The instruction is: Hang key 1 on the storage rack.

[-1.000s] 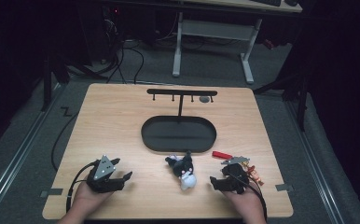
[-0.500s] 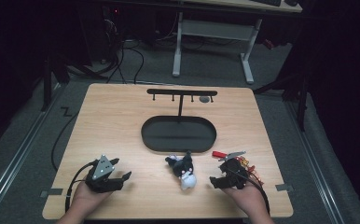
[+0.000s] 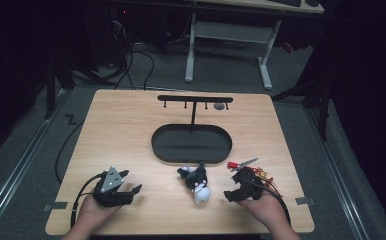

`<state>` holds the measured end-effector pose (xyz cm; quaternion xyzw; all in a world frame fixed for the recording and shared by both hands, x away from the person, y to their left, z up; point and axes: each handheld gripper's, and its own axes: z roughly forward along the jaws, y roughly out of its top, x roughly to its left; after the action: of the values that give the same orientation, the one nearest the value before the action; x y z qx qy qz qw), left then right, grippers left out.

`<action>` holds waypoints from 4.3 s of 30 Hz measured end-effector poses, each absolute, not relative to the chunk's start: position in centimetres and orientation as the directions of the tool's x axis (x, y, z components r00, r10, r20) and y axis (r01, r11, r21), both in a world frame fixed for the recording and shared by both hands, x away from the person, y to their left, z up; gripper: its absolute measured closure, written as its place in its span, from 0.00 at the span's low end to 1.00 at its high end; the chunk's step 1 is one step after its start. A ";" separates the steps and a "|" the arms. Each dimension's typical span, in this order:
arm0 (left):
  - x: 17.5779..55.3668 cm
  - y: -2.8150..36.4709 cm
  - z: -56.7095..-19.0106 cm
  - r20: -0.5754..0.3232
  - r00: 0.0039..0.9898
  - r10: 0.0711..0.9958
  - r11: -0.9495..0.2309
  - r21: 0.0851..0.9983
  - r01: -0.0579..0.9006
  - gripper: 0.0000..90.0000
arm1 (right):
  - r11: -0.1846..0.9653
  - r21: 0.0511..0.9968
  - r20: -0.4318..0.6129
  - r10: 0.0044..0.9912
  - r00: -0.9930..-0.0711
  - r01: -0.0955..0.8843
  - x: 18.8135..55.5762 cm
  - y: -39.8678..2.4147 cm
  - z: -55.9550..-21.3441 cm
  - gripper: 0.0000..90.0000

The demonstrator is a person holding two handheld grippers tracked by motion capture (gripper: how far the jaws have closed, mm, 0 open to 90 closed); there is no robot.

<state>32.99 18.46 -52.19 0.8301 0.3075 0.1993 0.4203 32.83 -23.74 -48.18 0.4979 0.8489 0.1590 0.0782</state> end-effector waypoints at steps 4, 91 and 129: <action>33.0 18.5 -52.2 0.070 0.732 0.677 -0.458 0.819 0.346 0.33 | 0.467 0.326 0.017 0.867 -0.499 0.822 32.7 -23.7 -47.9 0.29; 33.0 17.9 -52.8 0.092 0.760 0.643 -0.517 0.784 0.343 0.33 | 0.322 0.197 -0.044 0.946 -0.320 0.926 34.8 -34.6 -48.8 0.74; 32.8 17.7 -52.7 0.093 0.776 0.624 -0.526 0.784 0.330 0.33 | 0.356 0.232 0.015 0.929 -0.369 0.905 33.2 -31.3 -38.6 0.75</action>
<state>32.77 17.74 -52.65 0.8539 0.2793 0.1847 0.3984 33.18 -31.32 -38.62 0.5584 0.8213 0.1009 0.0597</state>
